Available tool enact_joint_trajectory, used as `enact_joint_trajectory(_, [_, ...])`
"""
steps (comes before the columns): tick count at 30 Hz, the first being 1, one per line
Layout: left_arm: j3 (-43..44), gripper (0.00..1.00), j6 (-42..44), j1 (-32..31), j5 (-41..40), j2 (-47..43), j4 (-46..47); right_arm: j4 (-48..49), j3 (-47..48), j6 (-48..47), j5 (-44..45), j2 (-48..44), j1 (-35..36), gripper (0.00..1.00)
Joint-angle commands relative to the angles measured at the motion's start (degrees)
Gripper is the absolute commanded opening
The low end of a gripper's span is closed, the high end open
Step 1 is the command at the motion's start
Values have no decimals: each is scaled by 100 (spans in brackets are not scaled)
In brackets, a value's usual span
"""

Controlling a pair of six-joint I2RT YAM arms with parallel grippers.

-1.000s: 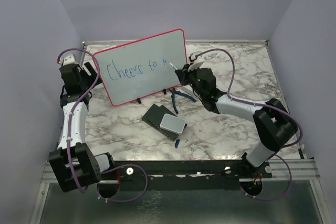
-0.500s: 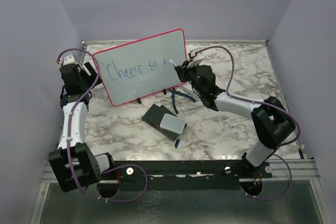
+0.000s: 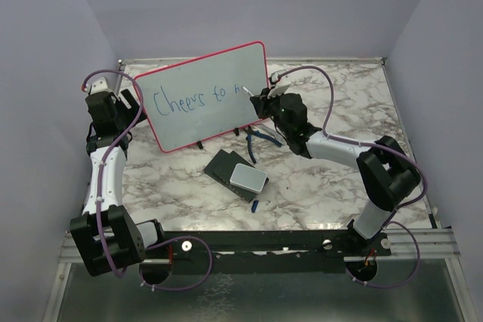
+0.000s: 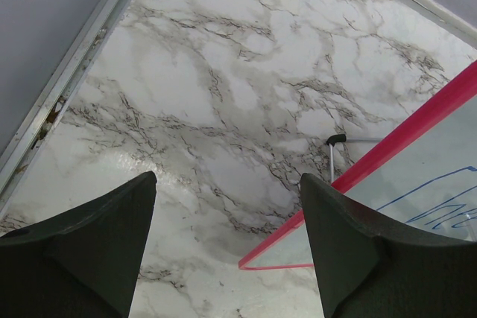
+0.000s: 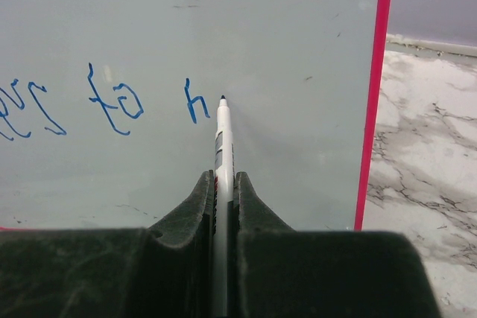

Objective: Write a sentence on the whiteboard

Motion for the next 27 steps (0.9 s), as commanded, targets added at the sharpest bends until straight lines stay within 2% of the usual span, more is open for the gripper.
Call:
enact_joint_trajectory(1, [-51, 80, 27, -71, 0, -139, 100, -114, 187, 24, 54, 158, -54, 1])
enact_joint_trajectory(27, [-51, 80, 23, -72, -1, -148, 96, -104, 165, -2, 302, 39, -115, 1])
